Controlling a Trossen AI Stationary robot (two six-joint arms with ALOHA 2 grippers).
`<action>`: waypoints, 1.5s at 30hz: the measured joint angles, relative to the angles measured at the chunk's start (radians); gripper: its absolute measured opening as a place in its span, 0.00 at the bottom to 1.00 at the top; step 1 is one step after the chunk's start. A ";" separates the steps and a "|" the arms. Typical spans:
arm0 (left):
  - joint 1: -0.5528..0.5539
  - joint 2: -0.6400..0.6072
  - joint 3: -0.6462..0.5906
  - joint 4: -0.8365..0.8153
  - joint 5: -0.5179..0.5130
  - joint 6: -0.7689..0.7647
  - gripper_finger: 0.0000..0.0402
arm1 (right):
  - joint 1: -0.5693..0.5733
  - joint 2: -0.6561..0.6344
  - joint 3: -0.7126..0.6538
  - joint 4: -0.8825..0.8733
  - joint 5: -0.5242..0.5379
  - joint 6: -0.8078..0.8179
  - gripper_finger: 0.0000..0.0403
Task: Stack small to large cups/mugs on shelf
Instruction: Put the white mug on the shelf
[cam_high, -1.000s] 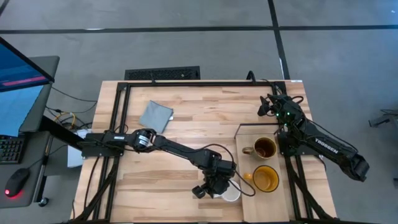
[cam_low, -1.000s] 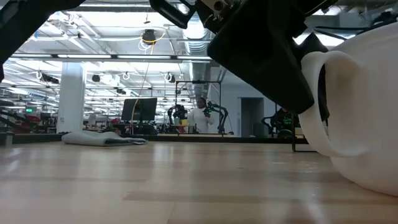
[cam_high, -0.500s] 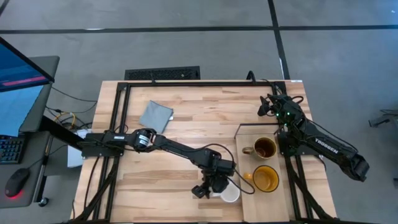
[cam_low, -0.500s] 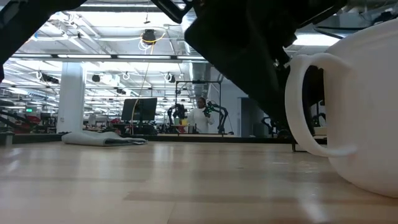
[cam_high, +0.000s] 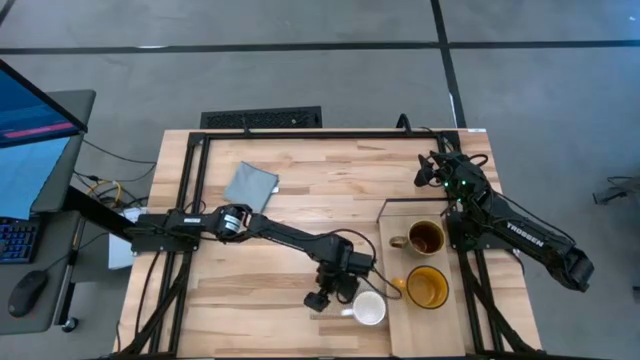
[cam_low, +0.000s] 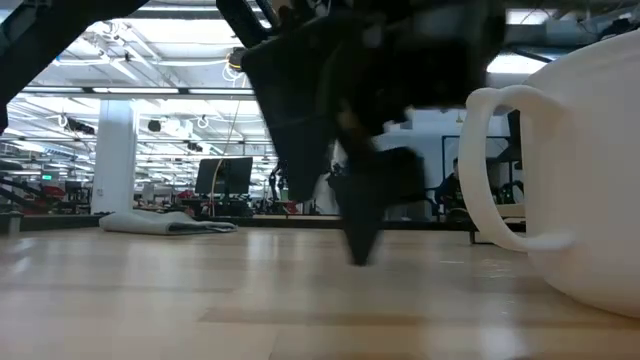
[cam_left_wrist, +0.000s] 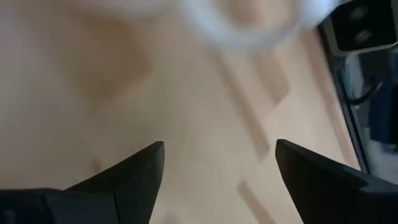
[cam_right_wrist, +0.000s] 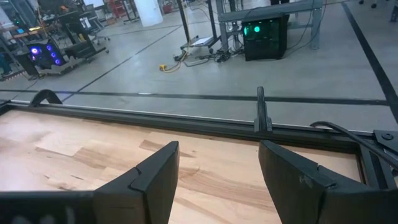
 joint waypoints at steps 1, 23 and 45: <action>0.005 -0.002 0.000 -0.039 -0.005 -0.027 0.74 | 0.000 0.000 0.000 0.000 0.000 0.000 0.61; 0.020 -0.420 0.001 -0.203 -0.517 -0.558 0.74 | -0.001 0.000 0.000 0.000 0.000 0.000 0.61; -0.319 -0.646 -0.467 -0.012 -1.758 -1.497 0.74 | -0.001 0.000 0.000 0.000 0.000 0.001 0.61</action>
